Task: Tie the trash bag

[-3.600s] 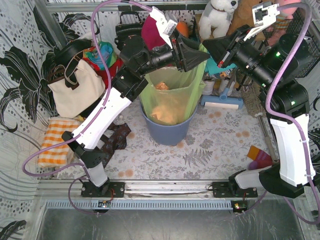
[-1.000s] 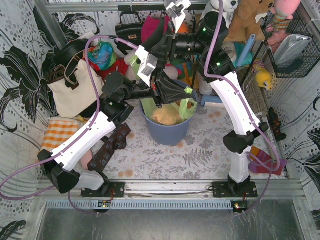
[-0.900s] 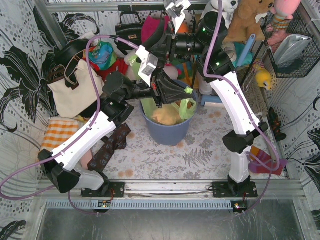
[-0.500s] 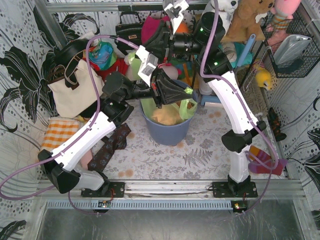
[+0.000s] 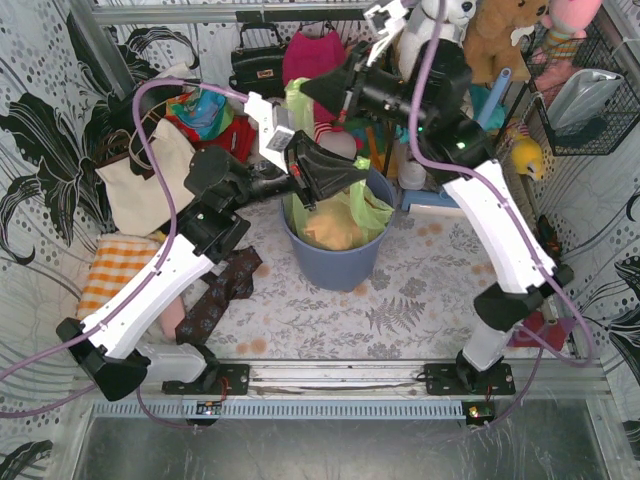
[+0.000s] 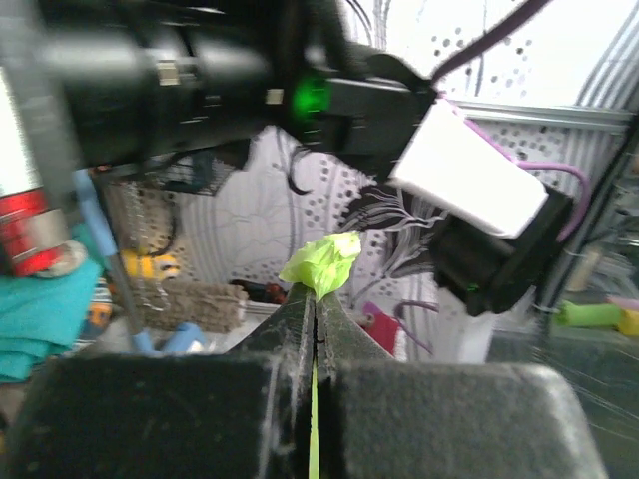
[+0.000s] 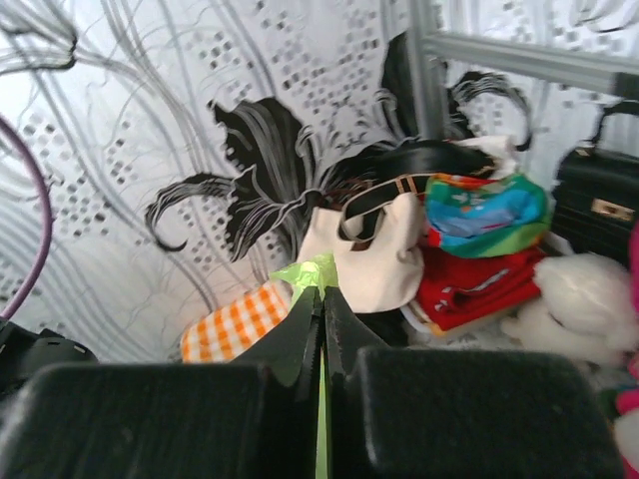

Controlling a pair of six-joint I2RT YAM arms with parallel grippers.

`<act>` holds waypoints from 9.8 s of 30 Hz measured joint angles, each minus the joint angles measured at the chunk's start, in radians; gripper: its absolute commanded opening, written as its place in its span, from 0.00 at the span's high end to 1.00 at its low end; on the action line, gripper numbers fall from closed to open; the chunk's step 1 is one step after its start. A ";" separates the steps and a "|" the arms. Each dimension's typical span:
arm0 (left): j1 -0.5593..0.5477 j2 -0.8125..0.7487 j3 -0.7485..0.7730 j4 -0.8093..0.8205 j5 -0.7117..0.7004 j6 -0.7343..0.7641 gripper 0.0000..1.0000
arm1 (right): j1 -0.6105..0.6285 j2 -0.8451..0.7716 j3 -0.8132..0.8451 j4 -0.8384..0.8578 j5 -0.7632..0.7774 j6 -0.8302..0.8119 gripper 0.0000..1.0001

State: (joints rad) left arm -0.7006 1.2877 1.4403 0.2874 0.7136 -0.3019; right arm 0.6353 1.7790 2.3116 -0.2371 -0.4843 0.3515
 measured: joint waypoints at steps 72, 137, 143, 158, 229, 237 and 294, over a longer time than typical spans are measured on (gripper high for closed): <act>0.089 -0.088 -0.090 -0.153 -0.411 0.131 1.00 | 0.000 -0.666 -1.251 0.889 -0.239 -0.033 1.00; 0.092 -0.068 -0.061 -0.239 -0.379 0.125 1.00 | 0.381 -0.430 -0.774 -0.161 0.980 -0.030 1.00; 0.092 -0.068 -0.061 -0.240 -0.369 0.121 0.49 | 0.381 -0.475 -0.812 -0.087 1.006 -0.026 1.00; 0.105 -0.268 -0.178 -0.283 -0.616 0.099 0.33 | 0.381 -0.462 -0.831 -0.039 1.012 -0.023 1.00; 0.397 -0.081 -0.345 -0.016 0.343 -0.179 1.00 | 0.381 -0.460 -1.128 0.370 0.986 0.161 1.00; 0.354 -0.120 -0.367 -0.133 0.309 -0.124 1.00 | 0.381 -0.478 -1.282 0.653 1.014 0.145 1.00; 0.311 -0.071 -0.258 -0.356 -0.043 0.246 1.00 | 0.381 -0.452 -1.532 1.374 0.982 -0.014 1.00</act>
State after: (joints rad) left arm -0.3897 1.2163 1.1824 -0.0681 0.6701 -0.0563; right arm 1.0161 1.3270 0.7795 1.1374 0.4976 0.3374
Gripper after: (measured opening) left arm 0.018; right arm 0.003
